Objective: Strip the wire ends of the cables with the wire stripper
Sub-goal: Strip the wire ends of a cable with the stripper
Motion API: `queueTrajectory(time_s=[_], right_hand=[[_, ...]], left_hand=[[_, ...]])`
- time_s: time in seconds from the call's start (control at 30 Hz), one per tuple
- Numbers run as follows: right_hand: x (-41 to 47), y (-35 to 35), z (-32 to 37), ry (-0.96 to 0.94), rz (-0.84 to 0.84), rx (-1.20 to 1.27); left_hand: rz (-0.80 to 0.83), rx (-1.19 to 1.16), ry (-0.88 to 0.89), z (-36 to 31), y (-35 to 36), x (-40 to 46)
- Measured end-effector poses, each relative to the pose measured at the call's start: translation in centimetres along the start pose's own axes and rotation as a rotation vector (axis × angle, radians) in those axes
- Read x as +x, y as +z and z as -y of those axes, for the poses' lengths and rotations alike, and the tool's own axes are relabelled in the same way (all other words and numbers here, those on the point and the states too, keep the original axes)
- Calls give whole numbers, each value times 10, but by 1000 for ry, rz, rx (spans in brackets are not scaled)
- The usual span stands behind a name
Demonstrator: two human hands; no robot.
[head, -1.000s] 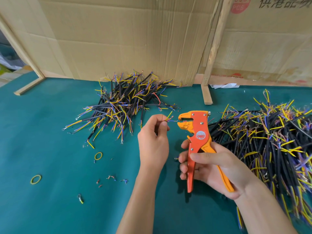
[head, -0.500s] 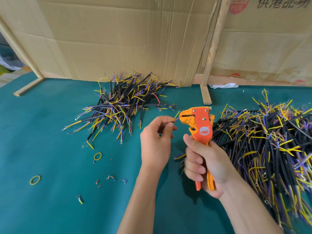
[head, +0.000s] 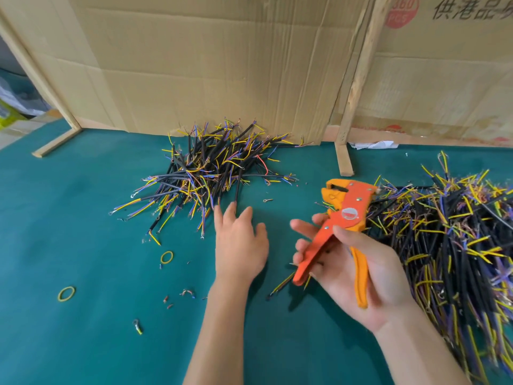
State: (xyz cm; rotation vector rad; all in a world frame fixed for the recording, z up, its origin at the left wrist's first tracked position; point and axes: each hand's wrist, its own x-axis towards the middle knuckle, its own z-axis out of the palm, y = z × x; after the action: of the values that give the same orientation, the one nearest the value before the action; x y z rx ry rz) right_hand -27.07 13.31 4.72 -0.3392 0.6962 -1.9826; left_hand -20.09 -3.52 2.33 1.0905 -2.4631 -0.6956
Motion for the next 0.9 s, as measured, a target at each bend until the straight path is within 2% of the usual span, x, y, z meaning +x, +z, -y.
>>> queueTrajectory(time_s=[0.17, 0.33, 0.47, 0.73, 0.9], right_hand=[[3, 11, -16, 95, -50, -79], [5, 12, -12, 60, -158, -33], [4, 9, -3, 50, -232, 3], [3, 14, -3, 52, -226, -40], [2, 14, -2, 52, -241, -19]], left_hand=[[-36, 82, -50, 1, 5, 1], [-12, 131, -97, 1, 6, 2], [-53, 97, -93, 1, 6, 1], [-164, 51, -64, 2, 4, 0], [-140, 126, -59, 2, 5, 0]])
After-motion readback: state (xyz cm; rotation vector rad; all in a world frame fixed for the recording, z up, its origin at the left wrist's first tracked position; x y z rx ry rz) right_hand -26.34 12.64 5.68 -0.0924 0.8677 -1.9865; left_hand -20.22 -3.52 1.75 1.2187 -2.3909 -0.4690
